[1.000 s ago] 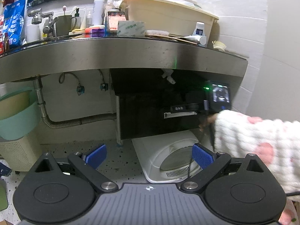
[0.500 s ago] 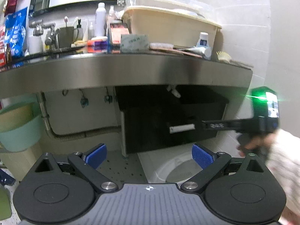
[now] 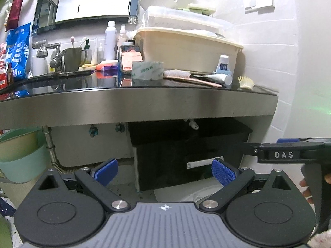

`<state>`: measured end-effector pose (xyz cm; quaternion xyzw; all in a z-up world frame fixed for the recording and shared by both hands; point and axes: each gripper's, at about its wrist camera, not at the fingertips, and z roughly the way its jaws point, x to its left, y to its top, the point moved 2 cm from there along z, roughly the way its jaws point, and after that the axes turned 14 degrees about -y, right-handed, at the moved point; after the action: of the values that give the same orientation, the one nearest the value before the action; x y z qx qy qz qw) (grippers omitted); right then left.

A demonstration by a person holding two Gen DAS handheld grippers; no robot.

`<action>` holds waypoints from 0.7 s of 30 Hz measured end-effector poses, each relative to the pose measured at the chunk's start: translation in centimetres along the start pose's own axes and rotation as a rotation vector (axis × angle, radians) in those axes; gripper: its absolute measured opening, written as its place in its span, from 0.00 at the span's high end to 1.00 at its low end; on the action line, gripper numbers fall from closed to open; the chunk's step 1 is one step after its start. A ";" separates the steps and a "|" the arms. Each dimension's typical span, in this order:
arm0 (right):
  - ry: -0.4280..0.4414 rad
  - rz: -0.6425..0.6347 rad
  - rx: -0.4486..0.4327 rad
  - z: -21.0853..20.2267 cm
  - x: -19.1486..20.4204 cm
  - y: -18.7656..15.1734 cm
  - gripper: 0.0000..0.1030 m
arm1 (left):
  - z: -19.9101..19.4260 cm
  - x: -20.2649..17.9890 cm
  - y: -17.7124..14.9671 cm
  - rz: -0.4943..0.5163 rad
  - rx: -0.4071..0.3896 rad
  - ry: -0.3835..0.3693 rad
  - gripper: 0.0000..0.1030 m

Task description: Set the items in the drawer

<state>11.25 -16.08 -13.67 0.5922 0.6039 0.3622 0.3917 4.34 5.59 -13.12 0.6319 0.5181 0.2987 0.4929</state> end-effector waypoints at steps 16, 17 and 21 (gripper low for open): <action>-0.048 0.052 0.021 -3.0 -1.5 0.4 0.00 | 1.1 -0.9 1.0 0.049 0.004 0.007 0.04; -0.041 0.048 0.024 -3.1 -1.5 0.3 0.00 | 1.1 -1.0 1.1 0.052 0.005 0.005 0.04; -0.022 0.043 0.044 -3.5 -1.4 -0.4 0.00 | 1.3 -1.2 1.1 0.054 0.006 0.001 0.05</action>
<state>7.94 -17.42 -12.47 0.6174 0.5947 0.3506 0.3772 5.57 4.06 -12.37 0.6469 0.5020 0.3108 0.4826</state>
